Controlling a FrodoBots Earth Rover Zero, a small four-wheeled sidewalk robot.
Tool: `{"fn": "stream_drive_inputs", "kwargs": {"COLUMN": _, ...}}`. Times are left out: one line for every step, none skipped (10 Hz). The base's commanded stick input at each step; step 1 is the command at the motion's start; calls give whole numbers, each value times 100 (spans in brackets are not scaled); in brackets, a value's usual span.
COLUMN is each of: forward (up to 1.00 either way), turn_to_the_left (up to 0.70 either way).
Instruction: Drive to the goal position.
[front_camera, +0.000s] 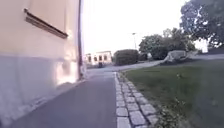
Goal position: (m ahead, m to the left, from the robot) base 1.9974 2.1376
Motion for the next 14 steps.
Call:
{"fn": "stream_drive_inputs", "kwargs": {"forward": 50, "turn_to_the_left": 0}}
{"fn": "stream_drive_inputs", "kwargs": {"forward": 50, "turn_to_the_left": 0}}
{"fn": "stream_drive_inputs", "kwargs": {"forward": 50, "turn_to_the_left": 0}}
{"fn": "stream_drive_inputs", "kwargs": {"forward": 50, "turn_to_the_left": 0}}
{"fn": "stream_drive_inputs", "kwargs": {"forward": 50, "turn_to_the_left": 0}}
{"fn": "stream_drive_inputs", "kwargs": {"forward": 50, "turn_to_the_left": 0}}
{"fn": "stream_drive_inputs", "kwargs": {"forward": 50, "turn_to_the_left": 0}}
{"fn": "stream_drive_inputs", "kwargs": {"forward": 50, "turn_to_the_left": 0}}
{"fn": "stream_drive_inputs", "kwargs": {"forward": 50, "turn_to_the_left": 0}}
{"fn": "stream_drive_inputs", "kwargs": {"forward": 50, "turn_to_the_left": 0}}
{"fn": "stream_drive_inputs", "kwargs": {"forward": 50, "turn_to_the_left": 0}}
{"fn": "stream_drive_inputs", "kwargs": {"forward": 50, "turn_to_the_left": 0}}
{"fn": "stream_drive_inputs", "kwargs": {"forward": 50, "turn_to_the_left": 0}}
{"fn": "stream_drive_inputs", "kwargs": {"forward": 50, "turn_to_the_left": 0}}
